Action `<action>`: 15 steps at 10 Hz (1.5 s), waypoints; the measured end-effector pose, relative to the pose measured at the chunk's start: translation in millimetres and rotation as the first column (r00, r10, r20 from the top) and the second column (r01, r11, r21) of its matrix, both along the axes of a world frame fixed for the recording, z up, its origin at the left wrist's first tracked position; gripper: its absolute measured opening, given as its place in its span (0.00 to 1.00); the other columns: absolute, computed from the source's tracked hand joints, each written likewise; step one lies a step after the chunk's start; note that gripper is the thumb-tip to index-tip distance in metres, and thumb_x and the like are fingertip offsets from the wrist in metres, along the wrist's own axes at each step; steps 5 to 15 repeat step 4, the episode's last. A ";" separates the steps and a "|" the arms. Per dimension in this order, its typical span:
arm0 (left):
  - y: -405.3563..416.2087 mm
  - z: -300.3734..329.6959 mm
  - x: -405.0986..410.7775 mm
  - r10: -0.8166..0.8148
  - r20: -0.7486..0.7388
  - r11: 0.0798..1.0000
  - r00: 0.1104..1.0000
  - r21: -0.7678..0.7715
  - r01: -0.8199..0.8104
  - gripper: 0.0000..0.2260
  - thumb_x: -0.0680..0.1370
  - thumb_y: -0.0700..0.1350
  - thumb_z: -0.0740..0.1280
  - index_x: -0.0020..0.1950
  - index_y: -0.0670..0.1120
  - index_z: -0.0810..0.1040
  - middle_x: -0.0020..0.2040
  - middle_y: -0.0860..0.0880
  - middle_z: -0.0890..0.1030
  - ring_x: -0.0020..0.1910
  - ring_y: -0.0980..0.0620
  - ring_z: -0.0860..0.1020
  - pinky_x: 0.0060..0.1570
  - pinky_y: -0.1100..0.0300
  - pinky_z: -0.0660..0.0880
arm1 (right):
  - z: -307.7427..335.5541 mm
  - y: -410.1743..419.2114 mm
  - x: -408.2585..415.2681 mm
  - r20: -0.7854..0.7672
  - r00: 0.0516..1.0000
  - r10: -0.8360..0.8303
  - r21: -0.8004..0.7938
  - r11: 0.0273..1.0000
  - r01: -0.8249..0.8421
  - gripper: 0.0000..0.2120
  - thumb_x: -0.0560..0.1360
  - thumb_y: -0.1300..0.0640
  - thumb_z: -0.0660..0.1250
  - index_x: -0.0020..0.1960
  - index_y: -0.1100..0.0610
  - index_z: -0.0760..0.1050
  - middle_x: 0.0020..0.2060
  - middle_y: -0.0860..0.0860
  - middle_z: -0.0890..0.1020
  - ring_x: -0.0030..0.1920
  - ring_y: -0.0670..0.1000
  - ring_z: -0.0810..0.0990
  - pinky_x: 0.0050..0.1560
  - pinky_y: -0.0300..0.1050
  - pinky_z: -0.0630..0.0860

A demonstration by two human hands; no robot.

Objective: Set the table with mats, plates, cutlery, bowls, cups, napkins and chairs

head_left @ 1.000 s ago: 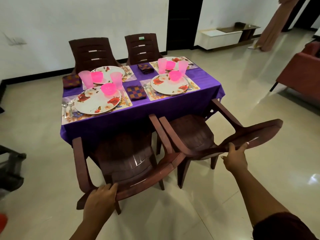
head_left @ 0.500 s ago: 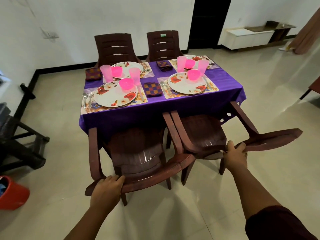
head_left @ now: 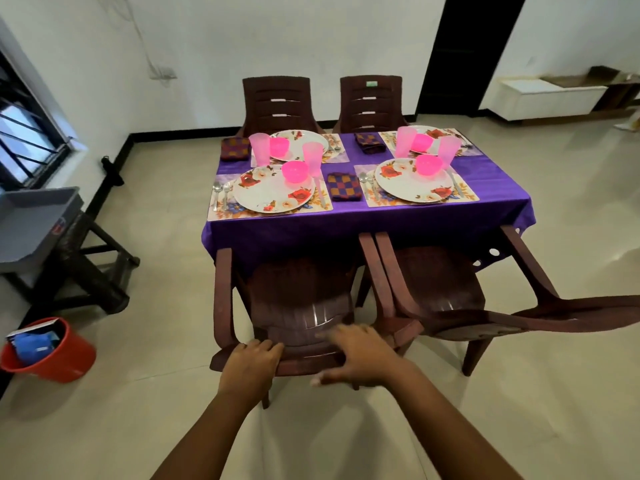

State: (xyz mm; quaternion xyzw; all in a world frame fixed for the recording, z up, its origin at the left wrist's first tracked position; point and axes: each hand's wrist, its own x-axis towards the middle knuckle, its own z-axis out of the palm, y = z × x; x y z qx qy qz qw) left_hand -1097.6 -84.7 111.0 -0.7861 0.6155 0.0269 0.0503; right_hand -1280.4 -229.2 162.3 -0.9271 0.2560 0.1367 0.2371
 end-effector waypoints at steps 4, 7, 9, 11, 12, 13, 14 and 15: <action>9.6 7.2 13.8 -0.156 0.052 0.983 0.986 -0.088 0.160 0.32 0.74 0.70 0.55 0.75 0.57 0.63 0.72 0.48 0.69 0.73 0.45 0.64 0.72 0.45 0.59 | 21.2 -3.6 35.4 -0.280 0.958 0.061 0.366 0.930 0.047 0.34 0.70 0.44 0.74 0.72 0.46 0.64 0.66 0.48 0.72 0.58 0.50 0.76 0.48 0.42 0.78; 9.6 7.2 13.8 -0.156 0.052 0.983 0.986 -0.088 0.160 0.32 0.74 0.70 0.55 0.75 0.57 0.63 0.72 0.48 0.69 0.73 0.45 0.64 0.72 0.45 0.59 | 21.2 -3.6 35.4 -0.280 0.958 0.061 0.366 0.930 0.047 0.34 0.70 0.44 0.74 0.72 0.46 0.64 0.66 0.48 0.72 0.58 0.50 0.76 0.48 0.42 0.78; 9.6 7.2 13.8 -0.156 0.052 0.983 0.986 -0.088 0.160 0.32 0.74 0.70 0.55 0.75 0.57 0.63 0.72 0.48 0.69 0.73 0.45 0.64 0.72 0.45 0.59 | 21.2 -3.6 35.4 -0.280 0.958 0.061 0.366 0.930 0.047 0.34 0.70 0.44 0.74 0.72 0.46 0.64 0.66 0.48 0.72 0.58 0.50 0.76 0.48 0.42 0.78; 9.6 7.2 13.8 -0.156 0.052 0.983 0.986 -0.088 0.160 0.32 0.74 0.70 0.55 0.75 0.57 0.63 0.72 0.48 0.69 0.73 0.45 0.64 0.72 0.45 0.59 | 21.2 -3.6 35.4 -0.280 0.958 0.061 0.366 0.930 0.047 0.34 0.70 0.44 0.74 0.72 0.46 0.64 0.66 0.48 0.72 0.58 0.50 0.76 0.48 0.42 0.78; 9.6 7.2 13.8 -0.156 0.052 0.983 0.986 -0.088 0.160 0.32 0.74 0.70 0.55 0.75 0.57 0.63 0.72 0.48 0.69 0.73 0.45 0.64 0.72 0.45 0.59 | 21.2 -3.6 35.4 -0.280 0.958 0.061 0.366 0.930 0.047 0.34 0.70 0.44 0.74 0.72 0.46 0.64 0.66 0.48 0.72 0.58 0.50 0.76 0.48 0.42 0.78; 9.6 7.2 13.8 -0.156 0.052 0.983 0.986 -0.088 0.160 0.32 0.74 0.70 0.55 0.75 0.57 0.63 0.72 0.48 0.69 0.73 0.45 0.64 0.72 0.45 0.59 | 21.2 -3.6 35.4 -0.280 0.958 0.061 0.366 0.930 0.047 0.34 0.70 0.44 0.74 0.72 0.46 0.64 0.66 0.48 0.72 0.58 0.50 0.76 0.48 0.42 0.78; 9.6 7.2 13.8 -0.156 0.052 0.983 0.986 -0.088 0.160 0.32 0.74 0.70 0.55 0.75 0.57 0.63 0.72 0.48 0.69 0.73 0.45 0.64 0.72 0.45 0.59 | 21.2 -3.6 35.4 -0.280 0.958 0.061 0.366 0.930 0.047 0.34 0.70 0.44 0.74 0.72 0.46 0.64 0.66 0.48 0.72 0.58 0.50 0.76 0.48 0.42 0.78; 9.6 7.2 13.8 -0.156 0.052 0.983 0.986 -0.088 0.160 0.32 0.74 0.70 0.55 0.75 0.57 0.63 0.72 0.48 0.69 0.73 0.45 0.64 0.72 0.45 0.59 | 21.2 -3.6 35.4 -0.280 0.958 0.061 0.366 0.930 0.047 0.34 0.70 0.44 0.74 0.72 0.46 0.64 0.66 0.48 0.72 0.58 0.50 0.76 0.48 0.42 0.78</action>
